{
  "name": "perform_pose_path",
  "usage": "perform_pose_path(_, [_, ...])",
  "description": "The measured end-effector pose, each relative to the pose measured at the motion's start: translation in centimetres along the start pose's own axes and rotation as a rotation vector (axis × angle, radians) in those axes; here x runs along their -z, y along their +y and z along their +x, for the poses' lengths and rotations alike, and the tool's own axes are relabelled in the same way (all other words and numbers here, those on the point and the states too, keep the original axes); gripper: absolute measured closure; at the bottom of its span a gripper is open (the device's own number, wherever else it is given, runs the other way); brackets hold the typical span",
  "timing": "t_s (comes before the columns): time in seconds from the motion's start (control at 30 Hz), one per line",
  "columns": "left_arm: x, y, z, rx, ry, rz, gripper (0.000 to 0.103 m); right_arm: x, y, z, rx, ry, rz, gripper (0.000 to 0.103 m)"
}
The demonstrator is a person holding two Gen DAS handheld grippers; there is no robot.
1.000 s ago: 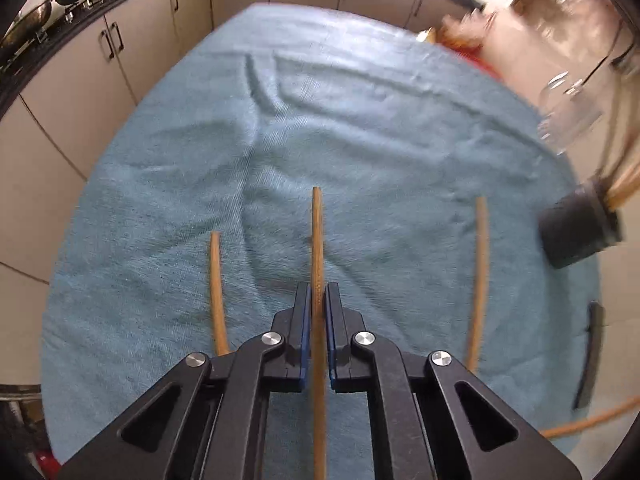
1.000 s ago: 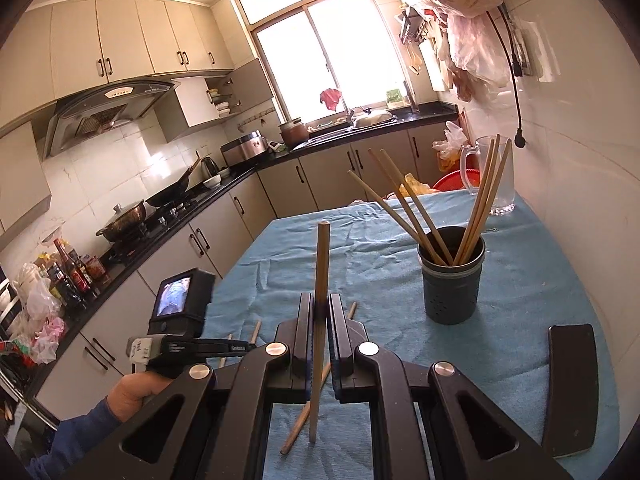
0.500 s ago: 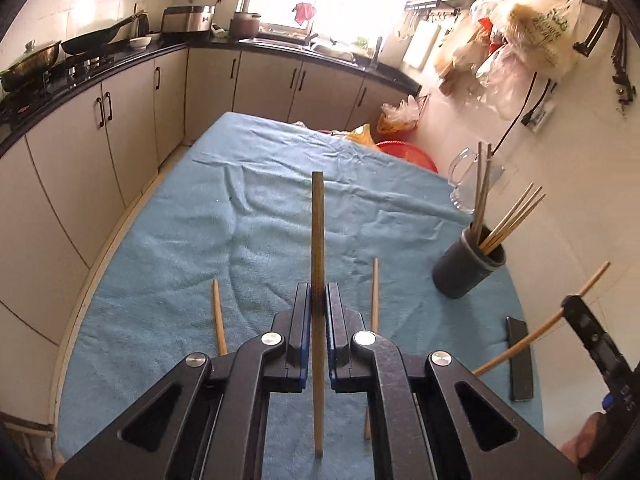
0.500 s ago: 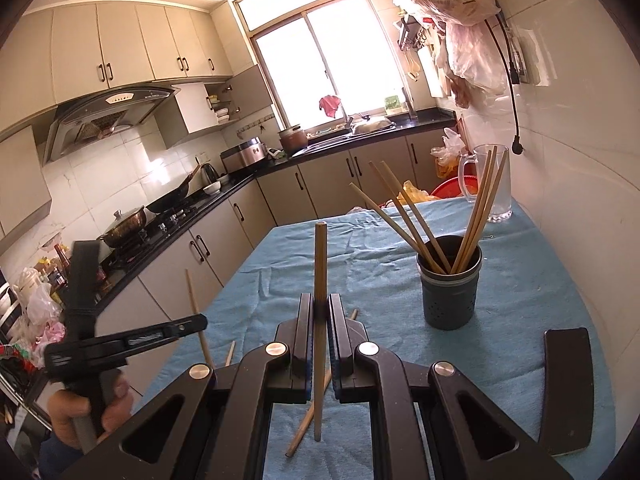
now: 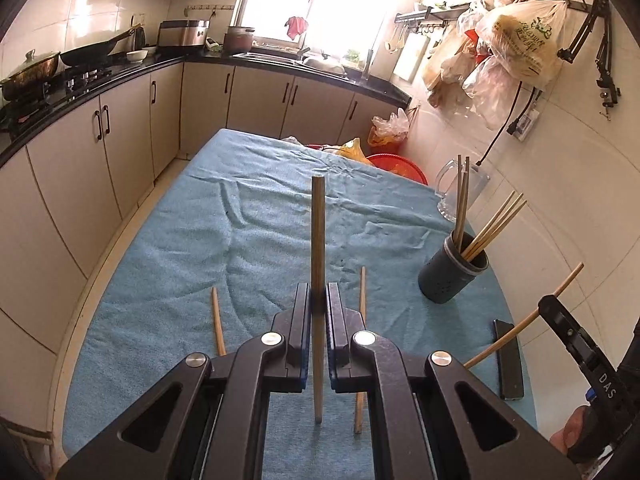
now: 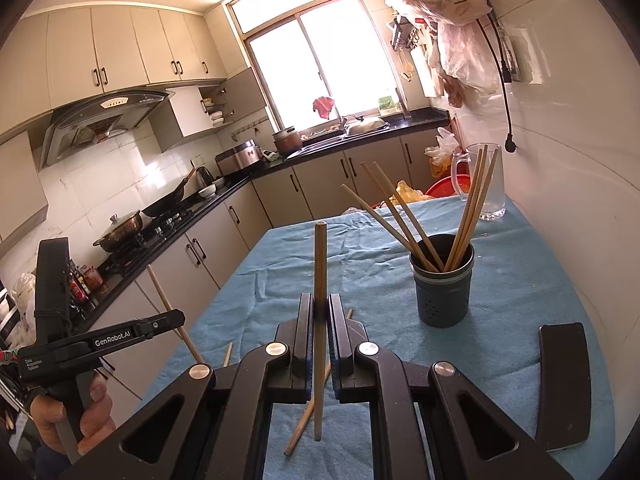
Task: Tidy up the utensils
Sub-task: 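Carry the upright chopstick in the left gripper toward the black holder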
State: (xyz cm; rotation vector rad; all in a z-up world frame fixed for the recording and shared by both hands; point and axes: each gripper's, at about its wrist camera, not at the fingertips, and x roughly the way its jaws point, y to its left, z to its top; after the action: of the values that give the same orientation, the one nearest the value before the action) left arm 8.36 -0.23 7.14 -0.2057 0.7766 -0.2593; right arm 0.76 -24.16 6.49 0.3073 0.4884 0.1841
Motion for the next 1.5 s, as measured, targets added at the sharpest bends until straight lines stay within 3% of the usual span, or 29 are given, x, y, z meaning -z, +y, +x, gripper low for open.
perform_pose_path(1.5, [-0.9,-5.5,-1.1,0.026,-0.032,0.120,0.097,-1.0,-4.2,-2.2,0.033,-0.054,0.092,0.096])
